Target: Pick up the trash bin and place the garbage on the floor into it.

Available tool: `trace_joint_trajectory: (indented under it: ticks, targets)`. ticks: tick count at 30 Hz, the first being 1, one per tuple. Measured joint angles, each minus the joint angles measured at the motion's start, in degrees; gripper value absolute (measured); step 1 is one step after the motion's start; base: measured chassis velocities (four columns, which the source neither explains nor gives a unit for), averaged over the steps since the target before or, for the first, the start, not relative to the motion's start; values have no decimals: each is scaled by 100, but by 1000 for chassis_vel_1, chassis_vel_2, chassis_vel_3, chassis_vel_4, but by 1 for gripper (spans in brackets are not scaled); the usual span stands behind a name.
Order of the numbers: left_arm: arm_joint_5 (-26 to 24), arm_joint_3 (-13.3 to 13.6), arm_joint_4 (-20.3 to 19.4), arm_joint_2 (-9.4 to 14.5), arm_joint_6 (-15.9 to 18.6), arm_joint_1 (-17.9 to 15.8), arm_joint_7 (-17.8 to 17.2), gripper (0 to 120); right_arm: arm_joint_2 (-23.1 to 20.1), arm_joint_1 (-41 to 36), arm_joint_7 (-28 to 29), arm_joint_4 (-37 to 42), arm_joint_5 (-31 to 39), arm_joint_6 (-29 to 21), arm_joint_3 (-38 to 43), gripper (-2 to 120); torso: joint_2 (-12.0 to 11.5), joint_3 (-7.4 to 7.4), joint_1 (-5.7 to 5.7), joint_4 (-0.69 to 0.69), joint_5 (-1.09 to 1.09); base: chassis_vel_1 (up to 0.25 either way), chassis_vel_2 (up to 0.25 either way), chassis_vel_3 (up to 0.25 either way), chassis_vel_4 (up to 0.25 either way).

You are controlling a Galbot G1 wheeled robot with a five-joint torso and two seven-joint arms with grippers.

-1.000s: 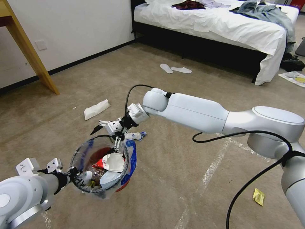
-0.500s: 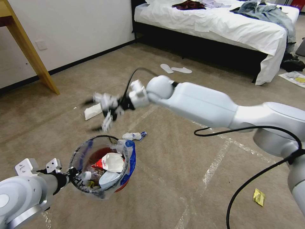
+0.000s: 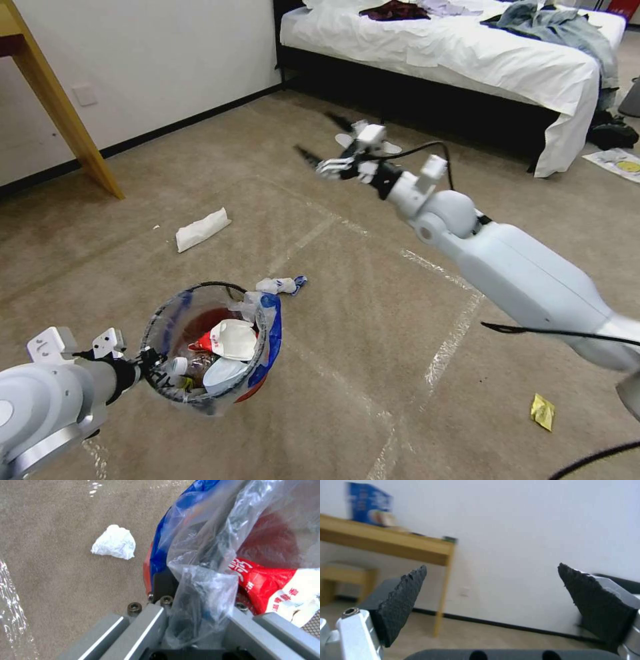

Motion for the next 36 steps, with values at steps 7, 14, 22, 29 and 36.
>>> trace_joint_trajectory:
  ticks: [7,14,22,29,36]
  targets:
    - [38,-45,-39,-45,-2,73,-3,0,-22,-1135,940,301,-393,-98,816,100,0,1,0,-1,2,0,0,0,0]
    - [185,-106,-129,-200,-4,208,5,0,4,-2164,1091,565,-817,-228,1697,100,0,0,0,0,-1,0,0,0,0]
    - [360,-137,-129,-308,3,297,76,0,-81,-3707,1678,608,-1600,-673,2658,100,-1,0,0,0,2,0,0,0,0]
    - [389,-118,-126,-335,1,239,133,0,-150,-4650,2120,602,-1866,-985,3728,100,-1,0,0,-1,1,0,0,0,0]
    - [453,-71,-93,-301,20,229,207,0,-205,-5636,2465,912,-1888,-1360,4718,100,-1,0,0,0,1,0,0,0,0]
